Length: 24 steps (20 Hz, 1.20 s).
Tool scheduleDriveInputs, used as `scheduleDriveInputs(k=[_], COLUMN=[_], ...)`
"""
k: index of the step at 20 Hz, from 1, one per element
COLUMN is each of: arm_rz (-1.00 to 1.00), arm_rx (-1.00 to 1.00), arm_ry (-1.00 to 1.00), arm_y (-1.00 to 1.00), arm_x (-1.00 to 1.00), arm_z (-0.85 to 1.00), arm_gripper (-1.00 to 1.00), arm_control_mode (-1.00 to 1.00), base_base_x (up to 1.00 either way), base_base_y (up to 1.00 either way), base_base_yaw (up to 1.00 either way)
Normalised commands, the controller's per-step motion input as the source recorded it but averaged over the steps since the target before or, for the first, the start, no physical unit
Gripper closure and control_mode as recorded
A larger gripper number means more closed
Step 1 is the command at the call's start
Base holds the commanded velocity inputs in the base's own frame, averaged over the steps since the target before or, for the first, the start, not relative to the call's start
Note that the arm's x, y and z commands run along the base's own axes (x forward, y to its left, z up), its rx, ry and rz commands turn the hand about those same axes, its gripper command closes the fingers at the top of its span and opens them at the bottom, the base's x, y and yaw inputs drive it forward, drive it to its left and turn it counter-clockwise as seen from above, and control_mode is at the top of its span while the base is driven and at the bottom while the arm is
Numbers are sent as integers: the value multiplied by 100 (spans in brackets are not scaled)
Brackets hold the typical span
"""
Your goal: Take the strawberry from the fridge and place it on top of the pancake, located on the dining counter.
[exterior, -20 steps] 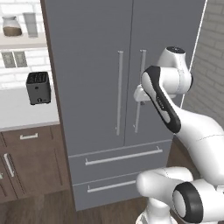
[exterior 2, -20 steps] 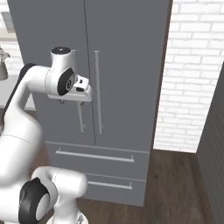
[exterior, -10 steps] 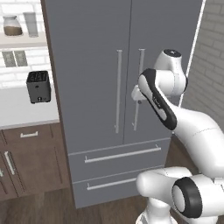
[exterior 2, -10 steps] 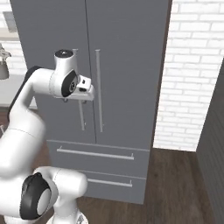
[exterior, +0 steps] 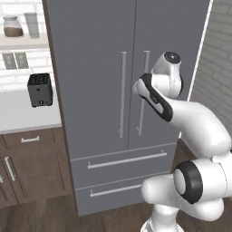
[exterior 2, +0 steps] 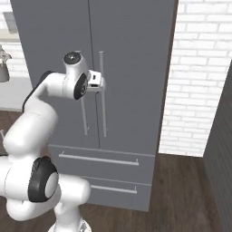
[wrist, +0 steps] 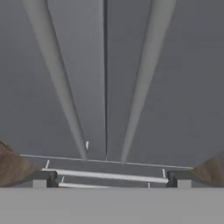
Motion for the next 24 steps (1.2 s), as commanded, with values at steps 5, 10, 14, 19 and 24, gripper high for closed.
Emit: scheduleDriveInputs(k=[5,10,14,19,24], arm_rz=[-2,0,0,0,0], arm_rx=[0,2,2,0,0], arm_ry=[-9,-9,-2,-7,-11], arm_y=[-43,-15,-9,1,6], arm_x=[78,36,59,40,35], arm_z=[4,0,0,-2,-6], arm_gripper=[-100,-100,-100,-100,-100], arm_control_mode=[-100,-100,-100,-100,-100], base_base_x=[0,0,0,0,0], base_base_y=[0,0,0,0,0], base_base_yaw=[0,0,0,0,0])
